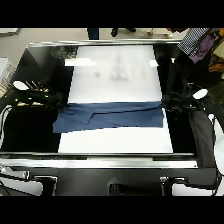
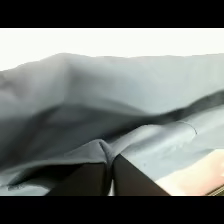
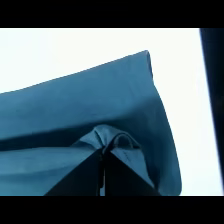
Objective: Fold the clothes and pants, and hang the long-sleeved shirts on hangers.
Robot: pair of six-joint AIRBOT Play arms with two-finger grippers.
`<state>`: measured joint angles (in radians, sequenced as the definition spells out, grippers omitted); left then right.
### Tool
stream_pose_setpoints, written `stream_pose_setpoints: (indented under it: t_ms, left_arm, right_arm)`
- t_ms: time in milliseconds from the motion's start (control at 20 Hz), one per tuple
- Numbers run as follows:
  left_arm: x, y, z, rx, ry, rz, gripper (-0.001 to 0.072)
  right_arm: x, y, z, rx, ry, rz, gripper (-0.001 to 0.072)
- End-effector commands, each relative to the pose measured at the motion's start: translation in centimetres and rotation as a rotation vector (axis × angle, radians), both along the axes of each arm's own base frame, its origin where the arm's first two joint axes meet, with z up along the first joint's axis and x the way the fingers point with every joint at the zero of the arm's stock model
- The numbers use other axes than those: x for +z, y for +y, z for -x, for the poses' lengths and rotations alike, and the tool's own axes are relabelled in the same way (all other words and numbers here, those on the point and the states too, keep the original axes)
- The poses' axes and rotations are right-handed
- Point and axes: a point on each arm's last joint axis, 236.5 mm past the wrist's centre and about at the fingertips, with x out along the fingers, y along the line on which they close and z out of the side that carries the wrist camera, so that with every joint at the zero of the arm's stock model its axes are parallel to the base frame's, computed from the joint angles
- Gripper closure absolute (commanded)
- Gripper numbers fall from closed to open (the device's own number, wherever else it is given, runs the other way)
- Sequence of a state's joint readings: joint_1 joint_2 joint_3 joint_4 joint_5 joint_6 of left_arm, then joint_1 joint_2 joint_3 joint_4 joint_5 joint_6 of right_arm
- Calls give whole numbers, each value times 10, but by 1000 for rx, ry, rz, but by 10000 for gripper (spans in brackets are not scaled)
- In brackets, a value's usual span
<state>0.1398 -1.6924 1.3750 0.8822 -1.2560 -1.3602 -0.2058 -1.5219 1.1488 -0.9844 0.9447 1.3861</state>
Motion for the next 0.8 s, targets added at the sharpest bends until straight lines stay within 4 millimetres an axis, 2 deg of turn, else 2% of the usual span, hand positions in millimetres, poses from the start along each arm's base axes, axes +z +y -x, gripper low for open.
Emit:
stream_pose_setpoints:
  t_ms: [0,50,100,200,250,350,500,600,750]
  left_arm:
    - [-17,-4,-5,6,39,6,440]
    - [-14,-3,-6,8,38,6,305]
    - [-6,-2,-7,8,32,9,250]
    - [20,2,-9,-7,1,5,250]
    - [34,6,-10,-6,-19,-8,250]
    - [67,11,-9,-16,-85,-50,249]
    - [104,12,-5,-11,-166,-68,249]
    - [119,11,-2,-4,-197,-72,249]
    - [129,11,0,-3,-220,-75,249]
  right_arm:
    - [-15,-1,-1,-28,49,-11,532]
    - [-14,-2,0,-58,69,-28,390]
    - [-6,-5,1,-85,93,-57,309]
    - [19,-14,3,-75,114,-109,262]
    - [31,-26,6,-73,122,-120,228]
    - [41,-51,15,-85,134,-143,226]
    - [30,-71,35,-42,176,-180,180]
    - [14,-66,46,24,228,-213,164]
    - [-2,-44,32,40,204,-334,164]
